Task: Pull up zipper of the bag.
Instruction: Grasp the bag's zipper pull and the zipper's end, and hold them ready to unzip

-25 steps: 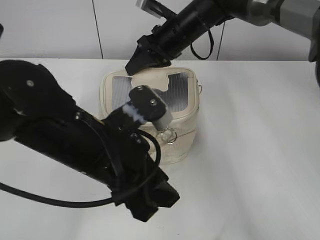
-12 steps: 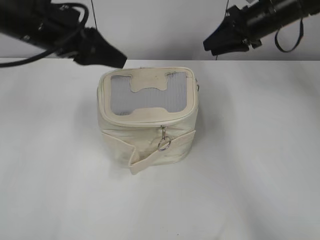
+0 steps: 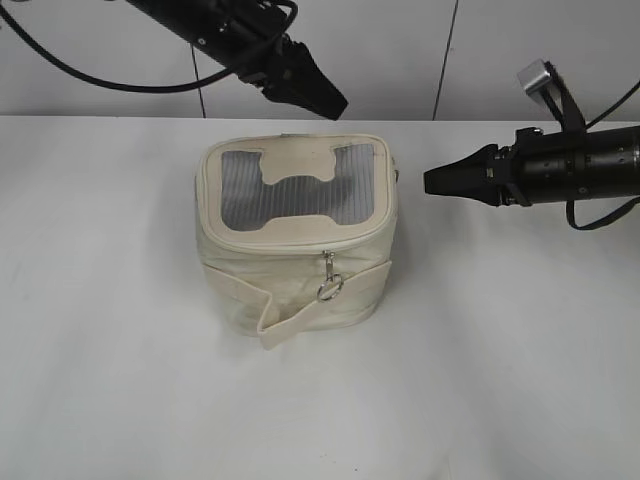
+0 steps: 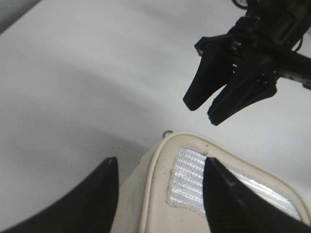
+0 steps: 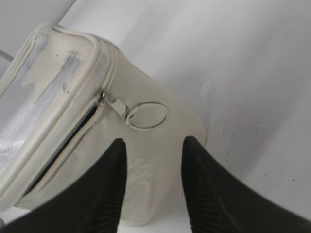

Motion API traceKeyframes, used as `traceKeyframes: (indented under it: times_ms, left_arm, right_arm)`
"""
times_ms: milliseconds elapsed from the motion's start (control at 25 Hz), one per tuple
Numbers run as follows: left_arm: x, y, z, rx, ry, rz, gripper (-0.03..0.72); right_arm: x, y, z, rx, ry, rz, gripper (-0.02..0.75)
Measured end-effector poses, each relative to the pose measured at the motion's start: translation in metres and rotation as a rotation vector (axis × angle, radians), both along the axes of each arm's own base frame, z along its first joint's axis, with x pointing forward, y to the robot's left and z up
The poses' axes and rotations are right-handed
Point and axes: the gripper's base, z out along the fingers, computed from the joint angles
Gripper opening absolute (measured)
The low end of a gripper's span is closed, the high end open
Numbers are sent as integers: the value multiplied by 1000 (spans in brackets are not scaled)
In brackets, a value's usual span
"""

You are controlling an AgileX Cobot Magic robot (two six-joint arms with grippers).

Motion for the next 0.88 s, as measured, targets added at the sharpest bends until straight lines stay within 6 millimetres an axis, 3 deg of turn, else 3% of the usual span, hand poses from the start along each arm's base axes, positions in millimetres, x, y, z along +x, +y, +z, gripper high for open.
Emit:
traceKeyframes:
  times_ms: [200, 600, 680, 760, 880]
  left_arm:
    - [13, -14, -23, 76, 28, -32, 436]
    - [18, -13, -44, 133, 76, -13, 420]
    - [18, -14, -47, 149, 88, -10, 310]
    - [15, -15, -47, 157, 97, -25, 128]
    - [15, -15, -47, 161, 101, -28, 54]
  right_arm:
    - [-3, 0, -4, -33, -77, 33, 363]
    - [-2, 0, -3, -76, -190, 77, 379]
    - [-1, -1, -3, -91, -218, 93, 379]
    - [-1, -1, -3, -114, -261, 118, 379]
    - [0, -1, -2, -149, -341, 149, 379]
